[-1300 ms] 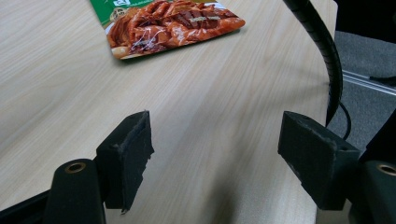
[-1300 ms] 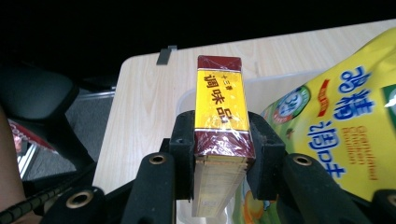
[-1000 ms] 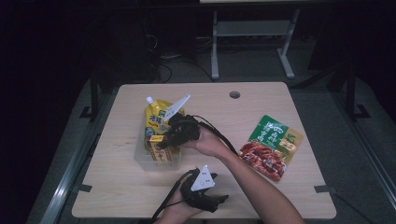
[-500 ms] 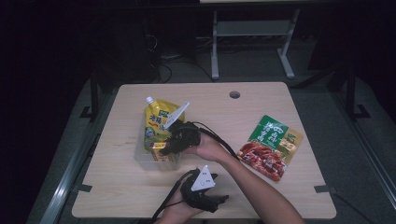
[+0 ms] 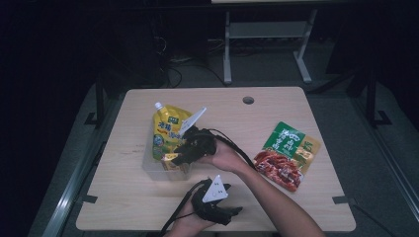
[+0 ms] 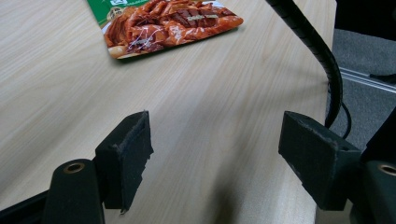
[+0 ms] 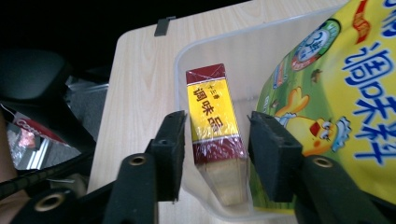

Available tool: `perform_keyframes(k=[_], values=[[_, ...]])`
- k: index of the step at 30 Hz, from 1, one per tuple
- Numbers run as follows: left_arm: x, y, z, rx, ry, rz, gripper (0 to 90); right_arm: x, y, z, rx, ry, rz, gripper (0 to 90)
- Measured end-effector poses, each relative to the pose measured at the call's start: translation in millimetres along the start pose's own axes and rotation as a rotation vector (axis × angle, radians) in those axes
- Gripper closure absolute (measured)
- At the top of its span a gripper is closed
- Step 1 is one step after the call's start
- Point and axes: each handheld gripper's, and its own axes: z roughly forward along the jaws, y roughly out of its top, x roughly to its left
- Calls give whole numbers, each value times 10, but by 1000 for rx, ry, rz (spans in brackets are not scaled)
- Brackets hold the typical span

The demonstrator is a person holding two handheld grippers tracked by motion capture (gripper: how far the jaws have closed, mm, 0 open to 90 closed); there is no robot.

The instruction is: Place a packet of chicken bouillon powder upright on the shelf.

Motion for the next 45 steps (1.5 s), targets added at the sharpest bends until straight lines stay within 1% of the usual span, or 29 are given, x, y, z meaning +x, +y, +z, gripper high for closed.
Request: perform_keyframes(k=[2, 3, 4, 5, 6, 9, 11, 12, 14, 15, 16, 18, 20, 22, 24, 26, 29, 30, 34, 35, 38, 39, 41, 44, 45], values=[[0, 0, 2, 0, 0, 1, 249, 0, -10, -25, -3, 5, 7, 522], [3, 0, 0, 2, 3, 4, 249, 1, -35, -73, -19, 9, 13, 519], [7, 1, -2, 3, 3, 8, 249, 1, -35, -73, -19, 9, 13, 519], [5, 1, -3, 2, 2, 4, 249, 10, -60, -127, -35, 4, 19, 505], [5, 1, -3, 2, 2, 4, 249, 10, -60, -127, -35, 4, 19, 505], [4, 0, 0, 2, 3, 5, 249, 13, -101, -204, -42, 5, 27, 478], [0, -2, 5, 4, 1, 2, 249, 14, -127, -250, -51, -3, 29, 475], [-5, -5, 10, 5, 1, -6, 249, 15, -148, -295, -52, -8, 36, 471], [-1, -4, 13, 7, -1, -3, 249, 19, -159, -323, -54, -13, 41, 471], [1, -4, 14, 8, -2, 0, 249, 21, -185, -378, -61, -16, 51, 472], [1, -3, 15, 9, -2, 0, 249, 21, -185, -378, -61, -16, 51, 472], [12, -1, 9, 11, -3, 6, 249, 18, -214, -447, -71, -27, 53, 471], [21, -2, 6, 14, -2, 3, 249, 10, -245, -506, -80, -33, 61, 467], [30, 1, 7, 13, 0, -3, 250, 3, -294, -582, -90, -43, 72, 462], [40, 6, 10, 19, 6, -2, 254, 2, -335, -643, -102, -39, 94, 466], [44, 8, 12, 17, 4, -5, 255, 0, -353, -672, -105, -42, 97, 466], [52, 18, 18, 16, 2, -6, 256, 3, -420, -761, -119, -49, 117, 458], [54, 20, 19, 17, 1, -6, 256, 6, -471, -816, -119, -57, 130, 450], [72, 29, 29, 18, 1, 3, 256, -12, -576, -936, -128, -86, 139, 440], [74, 31, 32, 19, 0, 6, 255, -11, -601, -968, -132, -91, 148, 438], [82, 37, 37, 19, -4, 2, 255, -1, -656, -1051, -135, -95, 164, 424], [89, 41, 41, 10, -3, -7, 255, -1, -672, -1078, -137, -100, 162, 424], [98, 42, 39, 10, -2, -10, 255, -1, -705, -1126, -148, -109, 165, 424], [106, 43, 40, 6, -2, -12, 255, -16, -776, -1169, -147, -119, 186, 415], [112, 47, 41, 6, -2, -6, 255, -18, -804, -1180, -148, -125, 191, 413]])
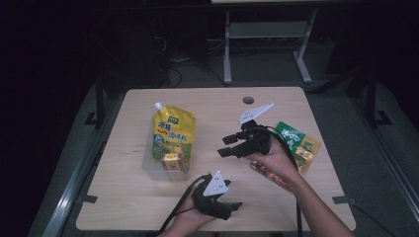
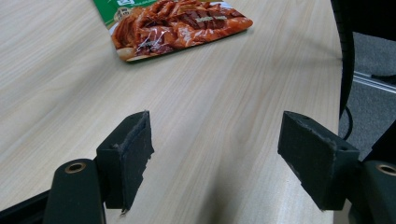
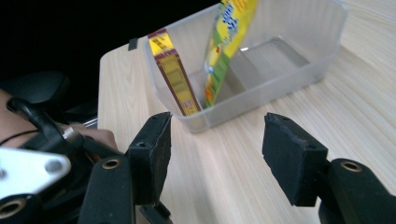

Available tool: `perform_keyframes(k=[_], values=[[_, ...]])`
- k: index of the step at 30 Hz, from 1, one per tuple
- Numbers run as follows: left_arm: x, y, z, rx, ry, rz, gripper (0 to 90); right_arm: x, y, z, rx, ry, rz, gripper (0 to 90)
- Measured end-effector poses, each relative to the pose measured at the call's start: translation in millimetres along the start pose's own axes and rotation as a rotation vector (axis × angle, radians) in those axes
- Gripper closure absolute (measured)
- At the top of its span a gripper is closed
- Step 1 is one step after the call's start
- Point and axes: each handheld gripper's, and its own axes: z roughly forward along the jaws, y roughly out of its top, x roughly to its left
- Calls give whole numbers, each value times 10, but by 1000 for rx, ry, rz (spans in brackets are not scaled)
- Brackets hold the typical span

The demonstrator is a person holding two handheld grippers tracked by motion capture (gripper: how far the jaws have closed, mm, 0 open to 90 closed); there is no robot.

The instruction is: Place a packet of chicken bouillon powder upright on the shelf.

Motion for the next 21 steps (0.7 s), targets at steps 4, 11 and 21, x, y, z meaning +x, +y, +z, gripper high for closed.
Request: perform_keyframes(k=[4, 11, 21], values=[[12, 7, -2, 4, 1, 2, 255, -35, -83, -44, 14, -19, 16, 382], [27, 5, -2, -1, 3, 1, 254, -65, -196, -231, -5, -50, 42, 368], [23, 14, -6, -2, 0, 6, 252, -127, -445, -430, -4, -95, 92, 364]])
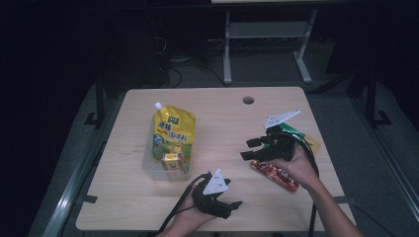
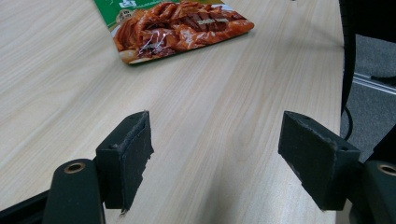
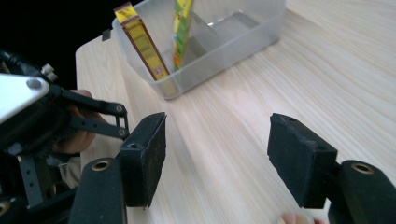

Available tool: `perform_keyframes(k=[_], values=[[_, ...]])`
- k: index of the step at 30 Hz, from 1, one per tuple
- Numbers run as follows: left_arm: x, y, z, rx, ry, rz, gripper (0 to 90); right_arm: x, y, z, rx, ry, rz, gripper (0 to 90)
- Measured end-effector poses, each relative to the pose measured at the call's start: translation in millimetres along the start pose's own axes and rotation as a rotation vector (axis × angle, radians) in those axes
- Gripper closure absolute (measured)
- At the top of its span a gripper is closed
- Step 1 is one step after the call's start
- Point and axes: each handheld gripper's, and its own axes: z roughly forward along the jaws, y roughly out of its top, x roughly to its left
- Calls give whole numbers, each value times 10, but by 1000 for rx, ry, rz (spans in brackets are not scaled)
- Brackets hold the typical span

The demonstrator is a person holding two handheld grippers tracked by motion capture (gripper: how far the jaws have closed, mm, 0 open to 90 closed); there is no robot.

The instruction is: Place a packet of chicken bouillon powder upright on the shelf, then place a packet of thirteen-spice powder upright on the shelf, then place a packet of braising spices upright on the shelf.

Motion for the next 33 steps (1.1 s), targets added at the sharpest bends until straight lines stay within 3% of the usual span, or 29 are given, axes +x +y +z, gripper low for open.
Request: perform_keyframes(k=[11, 25, 33], values=[[20, 1, -23, 1, 10, -1, 250, -107, -195, -142, -11, -46, 40, 355], [24, -27, -29, 15, 20, -22, 241, -188, -333, -180, -13, -59, 77, 338], [113, 41, -16, 15, 25, -45, 223, -262, -490, -226, 14, -123, 128, 318]])
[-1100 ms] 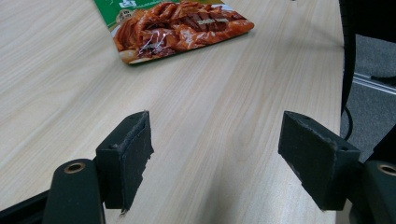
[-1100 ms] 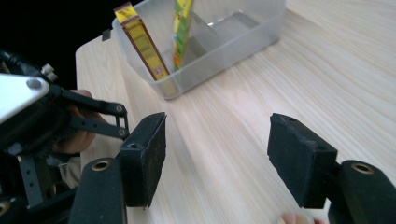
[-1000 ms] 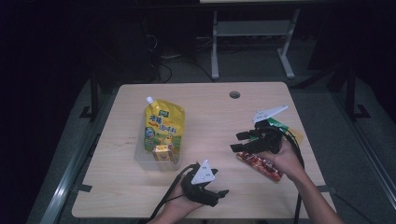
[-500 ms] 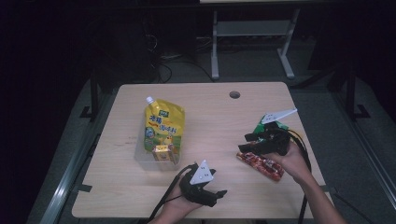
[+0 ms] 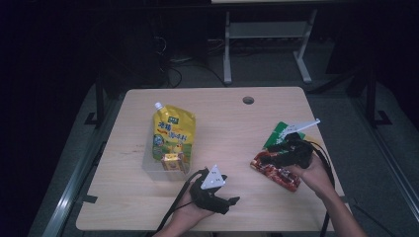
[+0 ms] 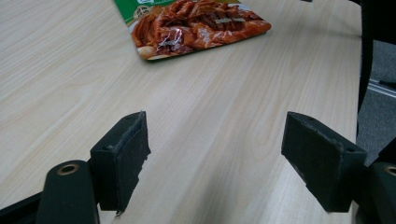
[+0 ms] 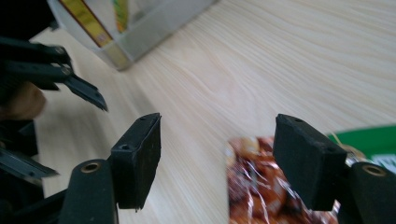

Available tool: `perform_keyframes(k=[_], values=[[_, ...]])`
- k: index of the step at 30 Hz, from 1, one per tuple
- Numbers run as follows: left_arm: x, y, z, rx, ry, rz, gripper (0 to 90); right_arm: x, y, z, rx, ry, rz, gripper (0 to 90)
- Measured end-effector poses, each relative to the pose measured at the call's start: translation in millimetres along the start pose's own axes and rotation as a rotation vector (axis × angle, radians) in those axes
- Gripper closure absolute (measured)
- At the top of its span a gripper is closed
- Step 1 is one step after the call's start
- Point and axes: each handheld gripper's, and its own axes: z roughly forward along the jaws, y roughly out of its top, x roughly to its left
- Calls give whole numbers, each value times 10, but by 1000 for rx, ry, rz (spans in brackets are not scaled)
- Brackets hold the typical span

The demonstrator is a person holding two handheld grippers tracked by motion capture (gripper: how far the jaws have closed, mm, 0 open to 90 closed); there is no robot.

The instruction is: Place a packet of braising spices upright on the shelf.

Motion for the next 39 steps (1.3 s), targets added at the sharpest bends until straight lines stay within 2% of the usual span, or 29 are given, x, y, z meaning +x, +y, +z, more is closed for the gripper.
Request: perform_keyframes(k=[2, 9, 10, 11, 16, 17, 19, 22, 24, 27, 29, 33, 39], values=[[6, 13, 8, 3, 0, -7, 222, -22, -43, -34, -2, -33, 20, 318], [55, 99, 115, 20, 9, 11, 226, -89, -161, -145, 0, -85, 60, 291], [54, 97, 196, 52, 16, 18, 236, -108, -198, -175, 6, -92, 84, 289], [54, 97, 227, 61, 13, 15, 235, -118, -218, -188, 9, -98, 83, 289], [57, 125, 345, 68, 9, 21, 259, -154, -305, -241, 6, -133, 112, 282], [59, 133, 363, 59, 7, 10, 274, -177, -345, -264, 7, -149, 118, 280], [84, 171, 396, 60, 4, 21, 294, -202, -381, -292, 10, -164, 129, 282], [96, 250, 457, 53, -2, 15, 316, -259, -439, -349, 13, -177, 148, 276], [103, 295, 484, 62, -4, 30, 334, -275, -468, -392, 12, -190, 156, 276], [112, 372, 541, 61, -10, 35, 358, -310, -497, -443, 7, -208, 185, 279], [127, 420, 574, 61, -11, 45, 378, -332, -503, -472, 15, -236, 202, 281], [143, 522, 657, 61, -25, 39, 424, -387, -499, -529, 20, -279, 228, 294], [150, 650, 777, 53, -36, 55, 469, -471, -449, -594, 28, -303, 255, 301]])
